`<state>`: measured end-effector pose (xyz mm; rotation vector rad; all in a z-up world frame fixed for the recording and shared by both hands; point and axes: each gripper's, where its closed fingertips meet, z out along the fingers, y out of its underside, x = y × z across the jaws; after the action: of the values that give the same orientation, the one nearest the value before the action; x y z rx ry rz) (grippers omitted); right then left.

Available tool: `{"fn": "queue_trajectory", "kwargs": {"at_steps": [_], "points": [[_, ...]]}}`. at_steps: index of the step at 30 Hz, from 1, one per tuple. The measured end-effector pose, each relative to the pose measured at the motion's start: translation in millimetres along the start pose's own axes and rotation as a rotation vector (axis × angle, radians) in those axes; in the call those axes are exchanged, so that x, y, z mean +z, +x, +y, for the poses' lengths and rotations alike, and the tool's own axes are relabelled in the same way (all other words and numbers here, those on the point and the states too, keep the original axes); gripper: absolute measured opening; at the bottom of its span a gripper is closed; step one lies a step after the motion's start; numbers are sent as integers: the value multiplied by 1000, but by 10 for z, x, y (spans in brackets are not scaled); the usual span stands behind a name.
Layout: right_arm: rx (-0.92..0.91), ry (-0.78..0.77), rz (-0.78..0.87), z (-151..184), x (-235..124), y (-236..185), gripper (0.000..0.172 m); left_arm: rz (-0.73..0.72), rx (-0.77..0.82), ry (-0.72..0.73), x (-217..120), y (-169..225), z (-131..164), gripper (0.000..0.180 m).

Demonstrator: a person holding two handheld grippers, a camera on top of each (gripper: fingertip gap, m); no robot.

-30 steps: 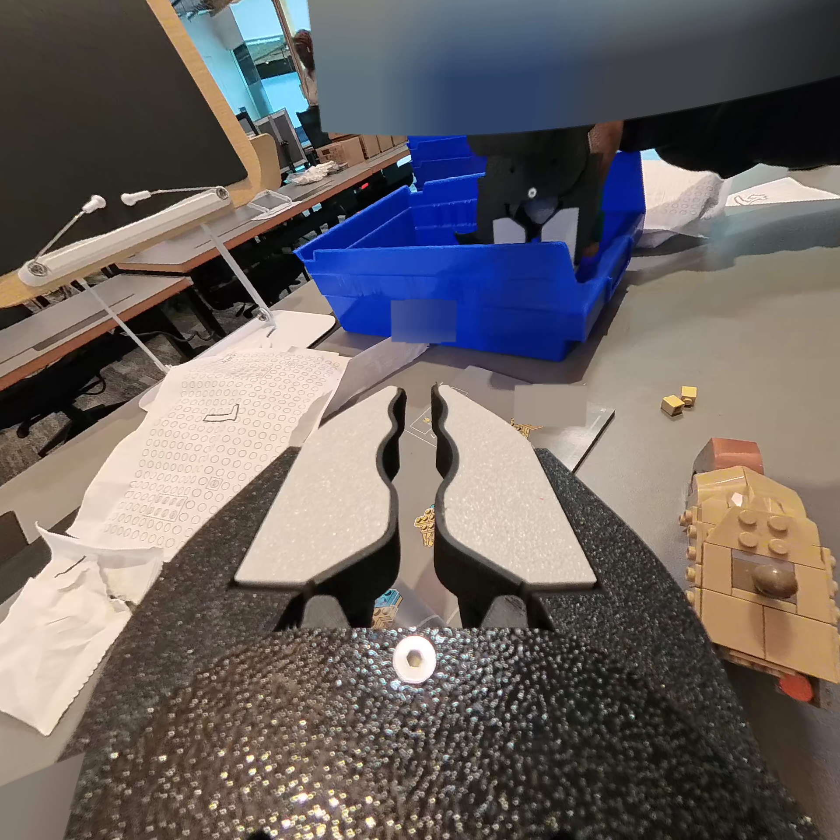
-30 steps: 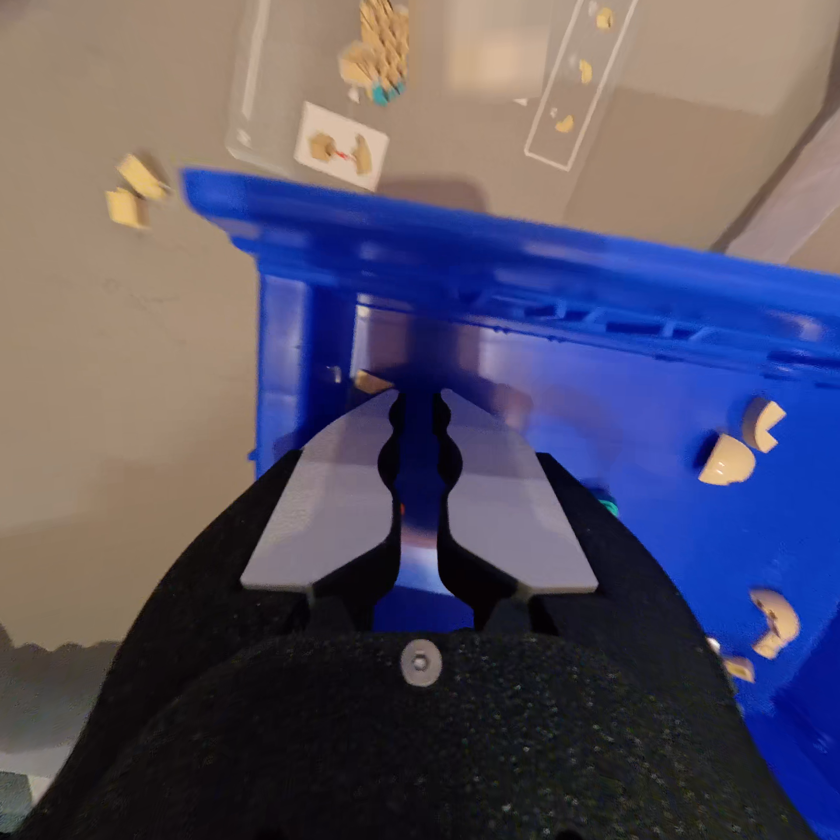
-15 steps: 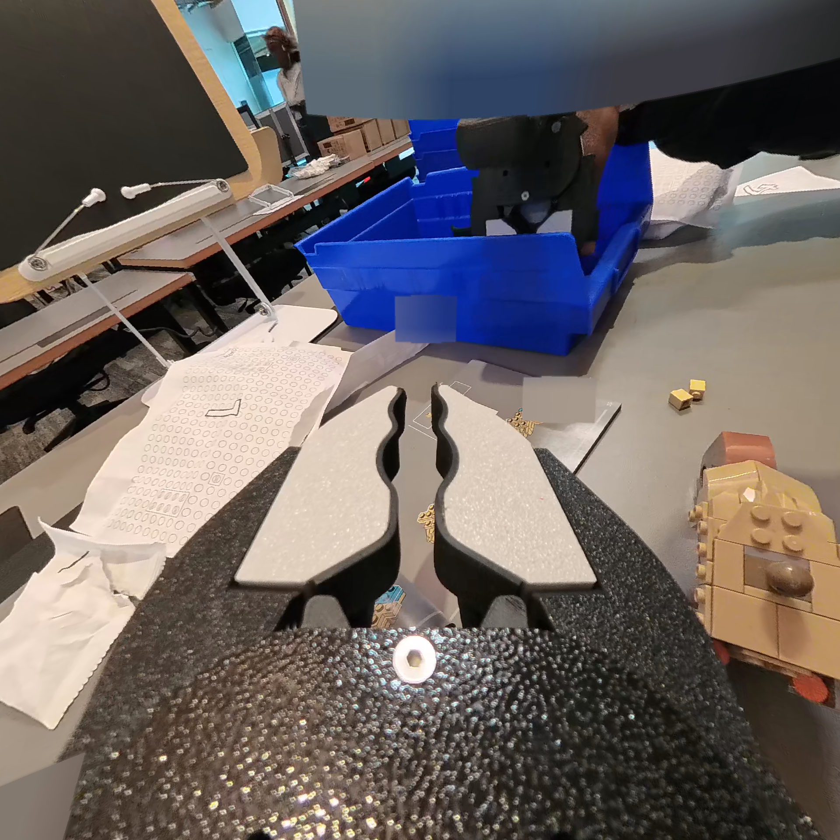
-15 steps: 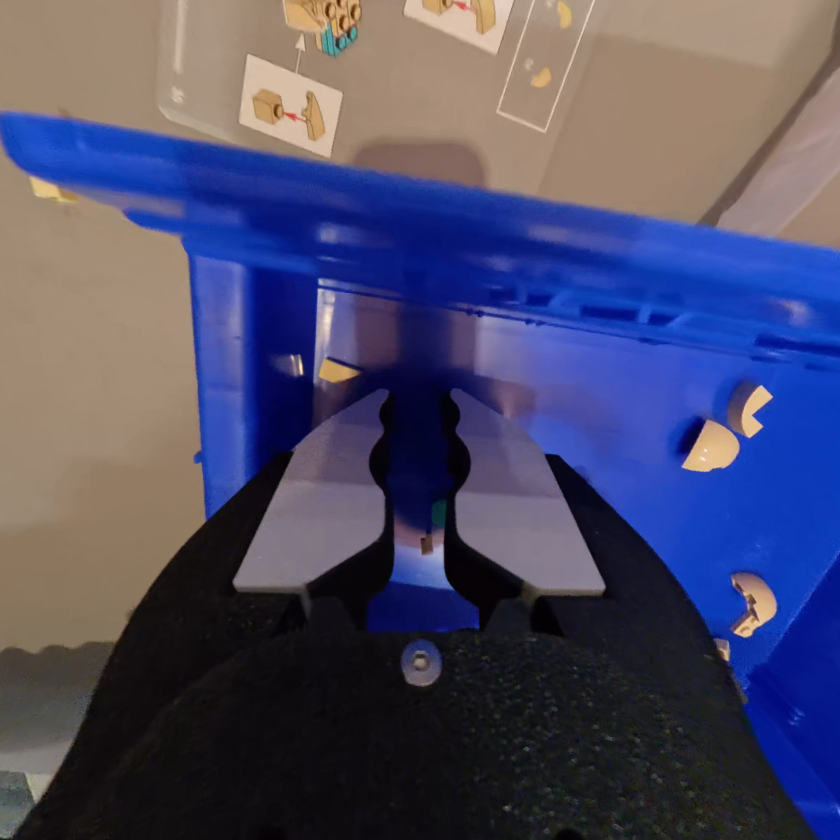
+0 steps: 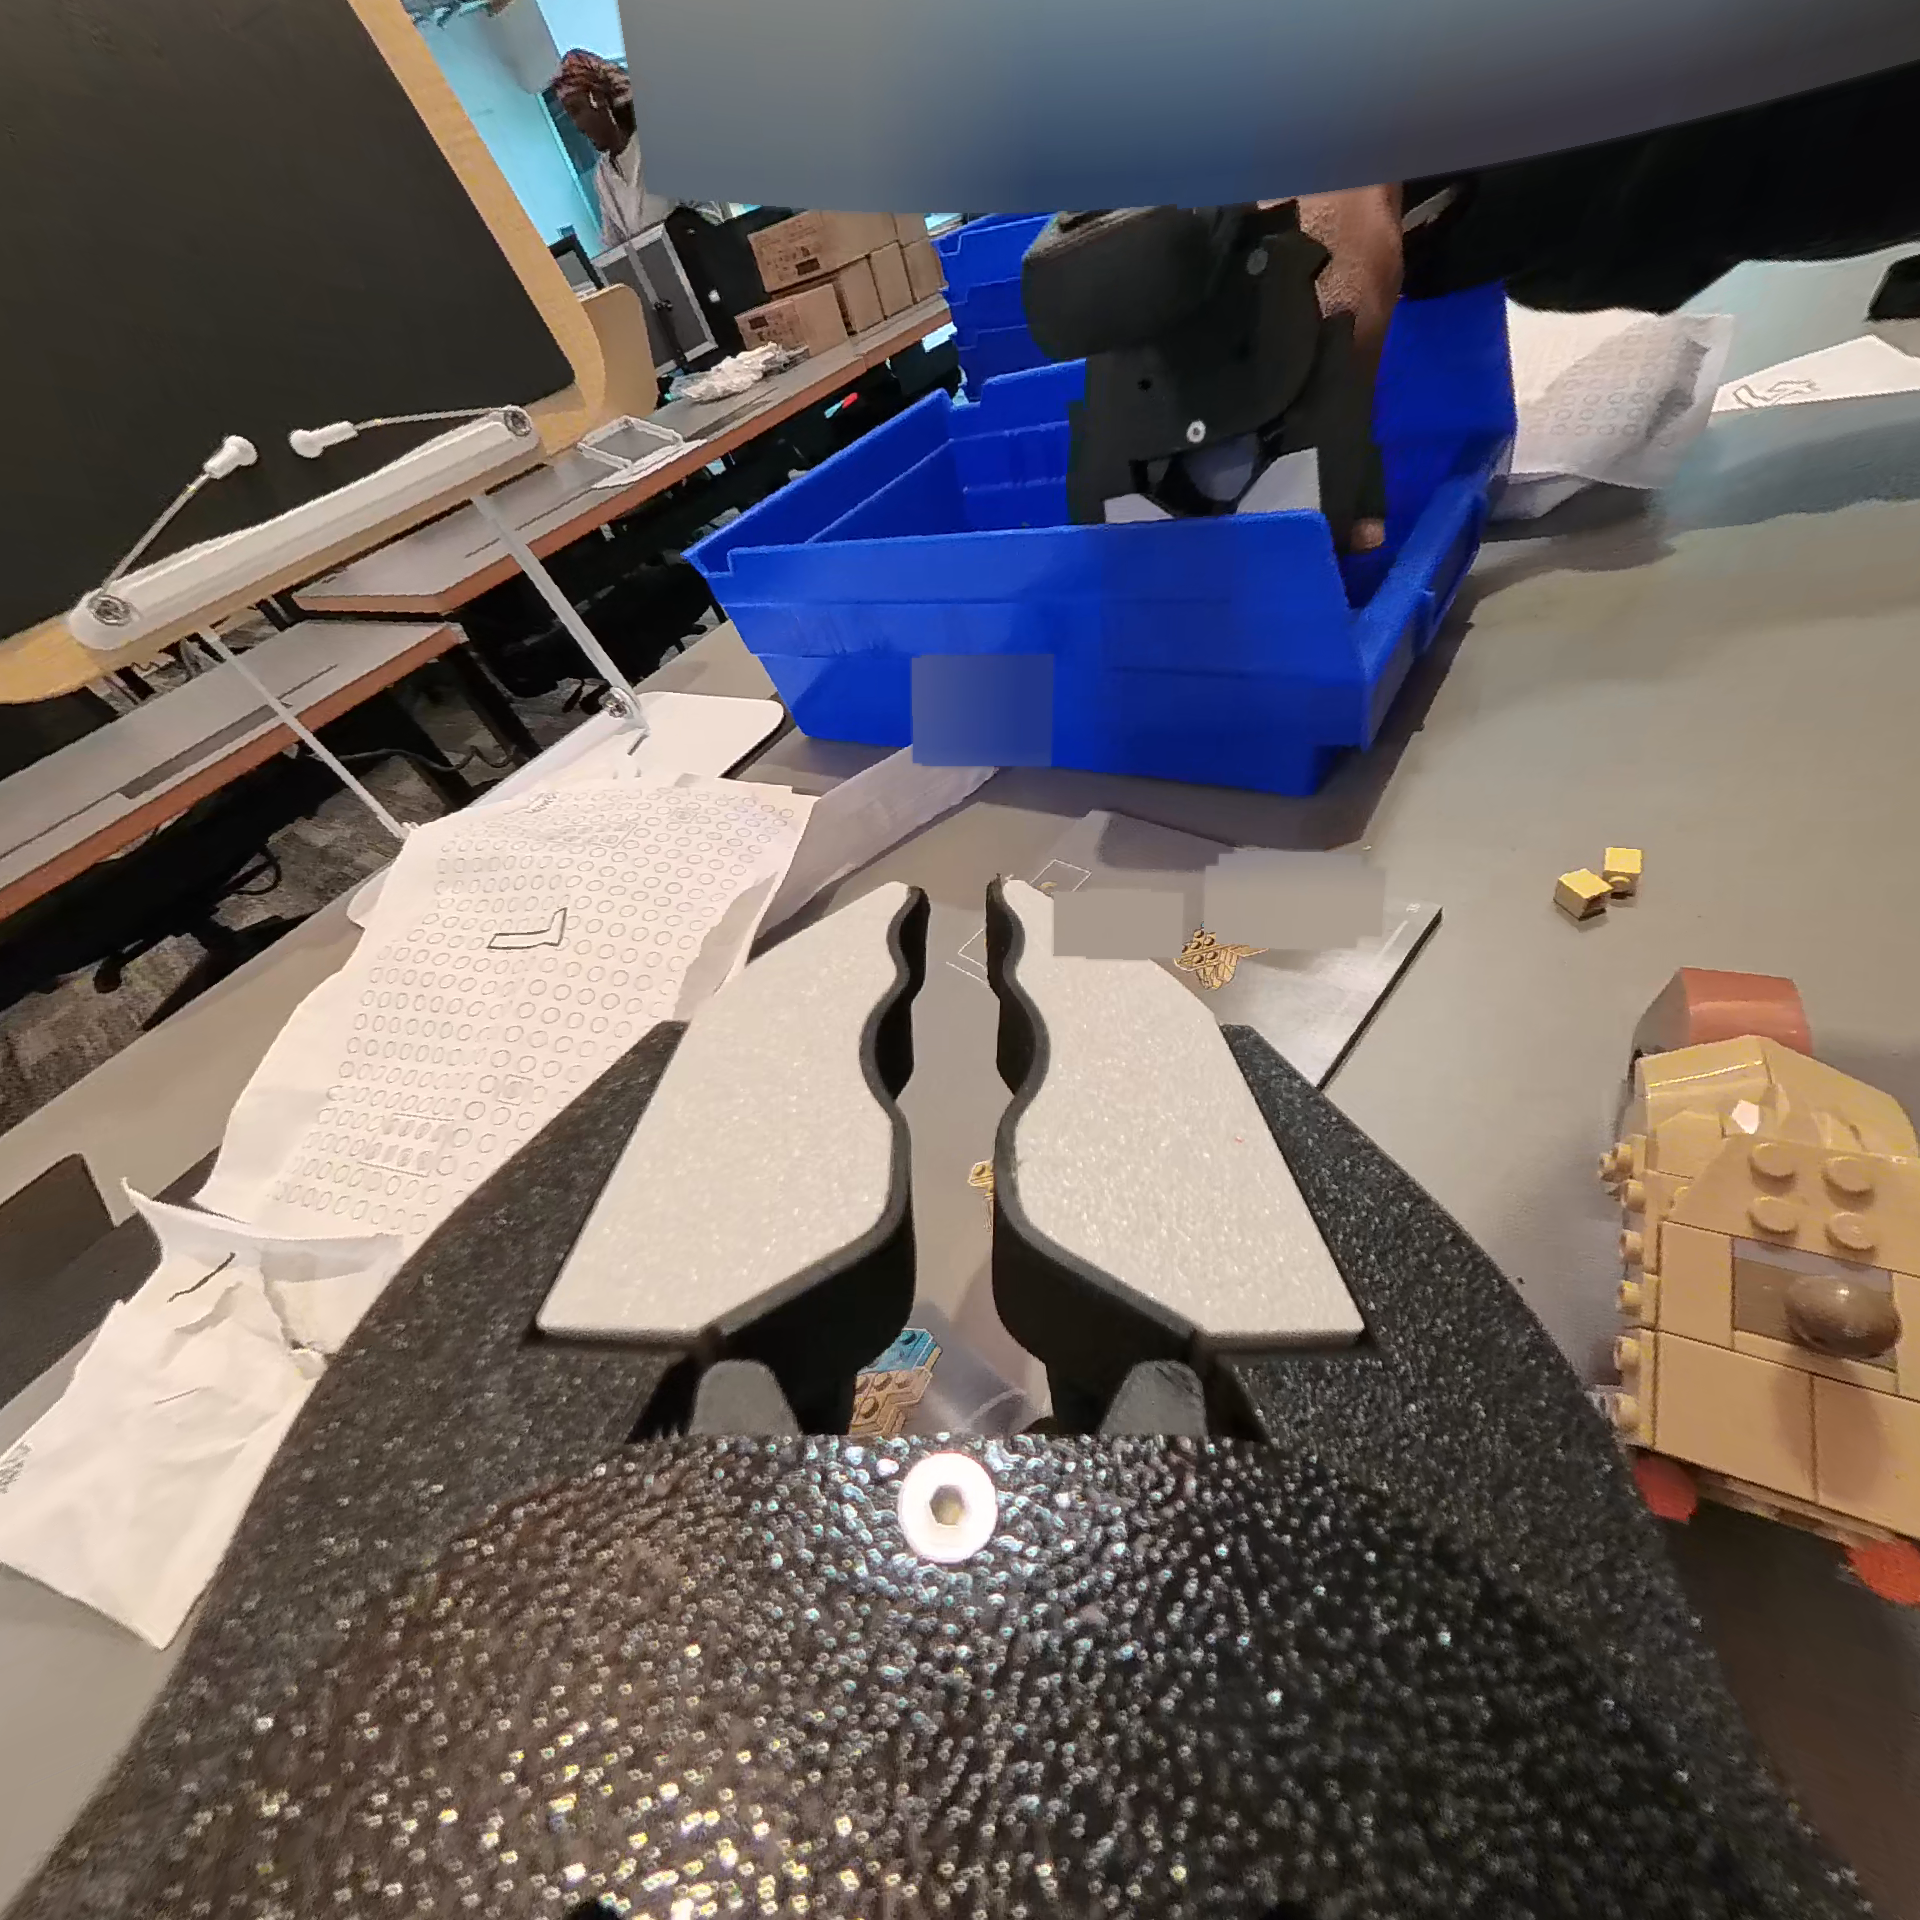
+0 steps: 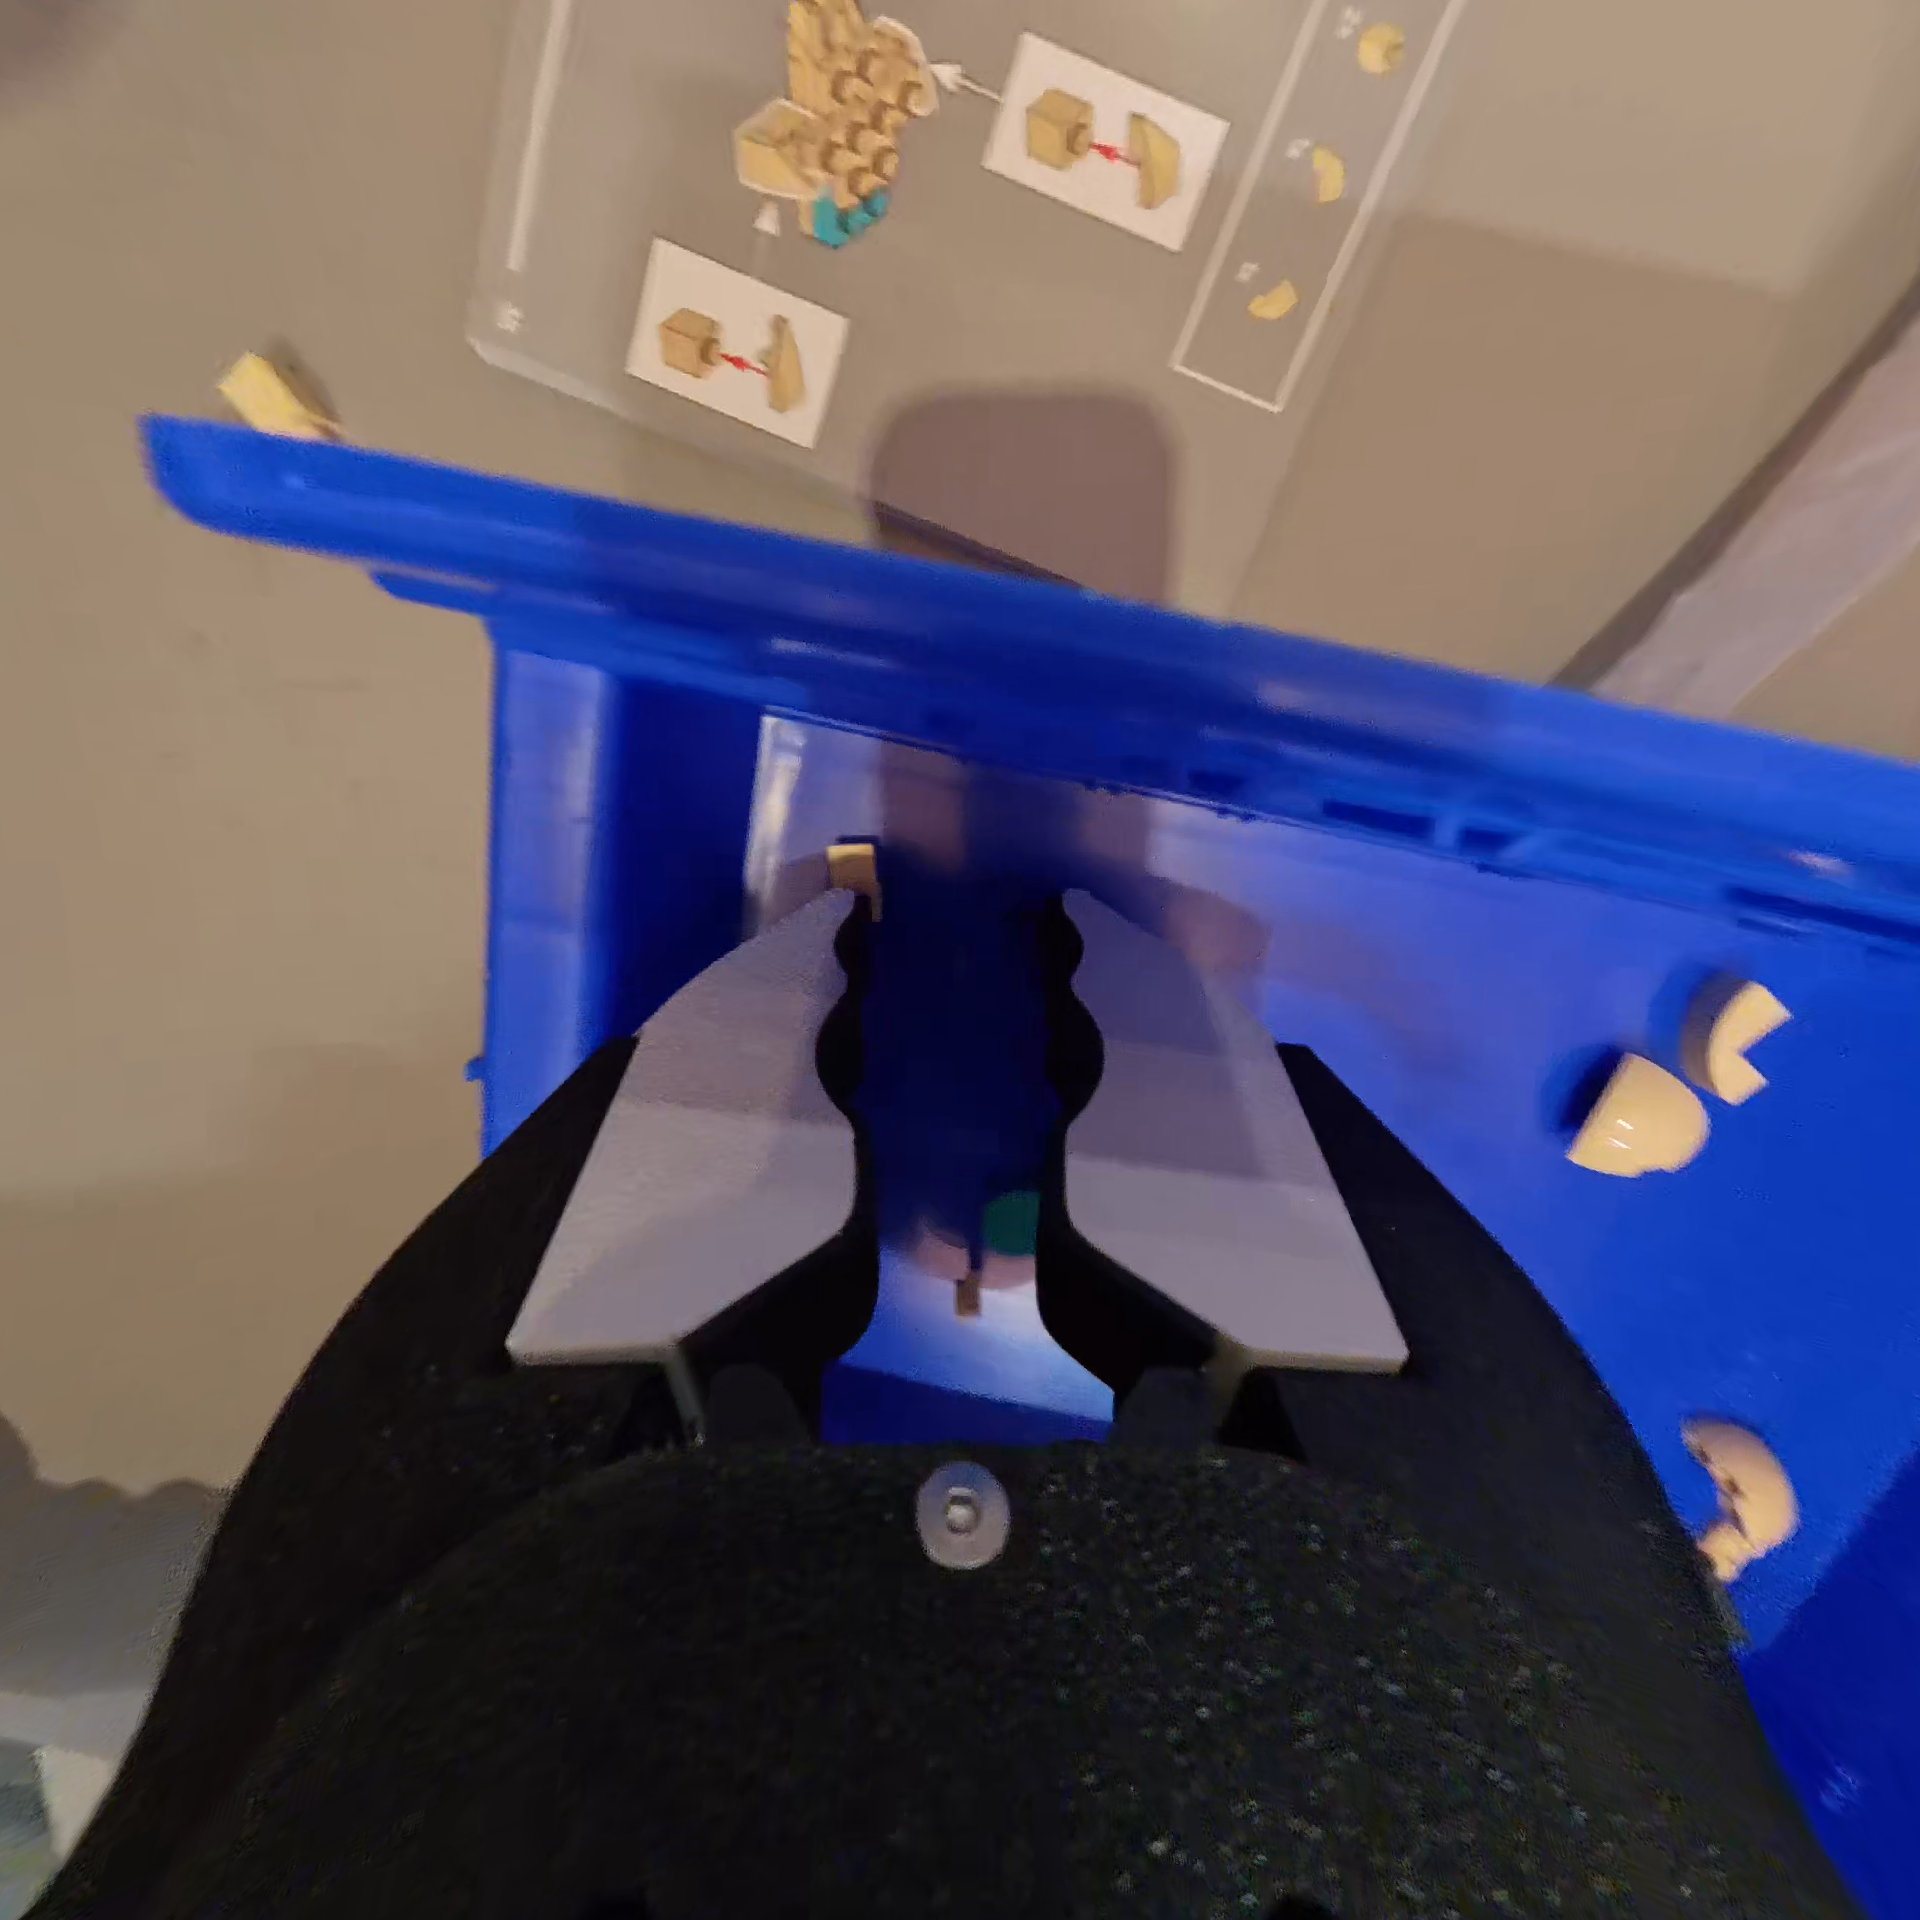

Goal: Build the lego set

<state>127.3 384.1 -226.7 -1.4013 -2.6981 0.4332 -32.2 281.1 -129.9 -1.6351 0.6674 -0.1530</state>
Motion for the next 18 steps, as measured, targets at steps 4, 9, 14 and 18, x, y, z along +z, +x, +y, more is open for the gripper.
{"fn": "queue_trajectory", "kwargs": {"at_steps": [4,9,14,18], "points": [[-2,-6,92,72,-84,148,32,-4,-4,2,-6,-16,2,10],[37,86,62,-19,-154,89,31,-2,-5,-3,7,-14,20,10],[47,65,72,28,-121,51,31,-7,-4,-3,5,-21,22,10],[76,116,93,17,-265,34,31,-8,-2,-4,-1,-22,20,10]]}}
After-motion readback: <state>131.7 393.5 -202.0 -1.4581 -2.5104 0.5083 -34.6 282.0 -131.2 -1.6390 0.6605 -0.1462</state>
